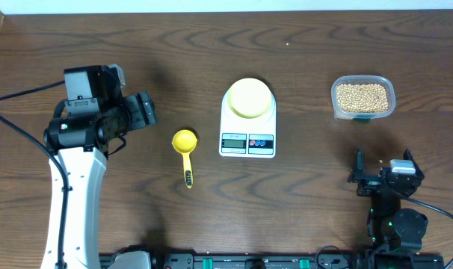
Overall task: Scoop item into bowl and weigh 50g on scale
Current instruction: 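Move the left gripper forward over the yellow scoop, then lower the left gripper and close it on the yellow scoop's cup rim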
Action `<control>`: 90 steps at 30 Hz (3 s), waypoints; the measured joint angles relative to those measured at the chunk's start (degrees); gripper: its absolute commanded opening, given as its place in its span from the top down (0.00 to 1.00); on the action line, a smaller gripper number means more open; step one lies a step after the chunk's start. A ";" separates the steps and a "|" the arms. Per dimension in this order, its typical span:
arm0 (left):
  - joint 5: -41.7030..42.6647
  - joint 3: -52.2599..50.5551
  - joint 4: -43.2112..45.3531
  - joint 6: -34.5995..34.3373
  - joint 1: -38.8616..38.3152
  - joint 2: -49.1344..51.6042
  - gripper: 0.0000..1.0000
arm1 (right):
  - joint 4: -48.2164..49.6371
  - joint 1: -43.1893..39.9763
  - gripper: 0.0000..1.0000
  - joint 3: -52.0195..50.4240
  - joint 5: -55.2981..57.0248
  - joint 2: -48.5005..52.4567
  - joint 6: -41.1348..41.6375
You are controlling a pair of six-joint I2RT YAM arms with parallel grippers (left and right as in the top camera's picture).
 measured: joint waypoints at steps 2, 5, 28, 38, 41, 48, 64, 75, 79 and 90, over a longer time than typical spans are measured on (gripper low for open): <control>0.00 0.00 0.00 0.00 -0.46 0.04 0.13 | 0.02 0.00 0.01 0.00 0.00 0.00 0.00; 0.00 0.09 -0.02 0.00 -1.05 0.66 0.13 | 0.02 0.00 0.01 0.00 0.00 0.00 0.00; 0.20 0.24 2.32 0.50 -5.44 11.89 0.13 | 0.00 0.00 0.01 0.00 0.00 0.00 0.00; 0.17 0.24 3.50 2.69 -5.44 11.93 0.13 | 0.00 0.00 0.01 0.00 0.00 0.00 0.00; 0.20 0.24 3.76 3.32 -5.44 11.93 0.13 | 0.02 0.00 0.01 0.00 0.00 0.00 0.00; 0.20 0.24 3.58 3.74 -5.44 12.79 0.13 | 0.02 0.00 0.01 0.00 0.00 0.00 0.00; 0.17 0.24 2.03 3.78 -5.44 20.09 0.14 | 0.00 0.00 0.01 0.00 0.00 0.00 0.00; 0.20 0.24 -0.17 3.80 -5.44 23.89 0.13 | 0.02 0.00 0.01 0.00 0.00 0.00 0.00; 0.20 0.24 -0.20 4.37 -5.44 23.89 0.14 | 0.02 0.00 0.01 0.00 0.00 0.00 0.00; 0.20 0.24 -1.01 8.70 -5.46 23.89 0.13 | 0.00 0.00 0.01 0.00 0.00 0.00 0.00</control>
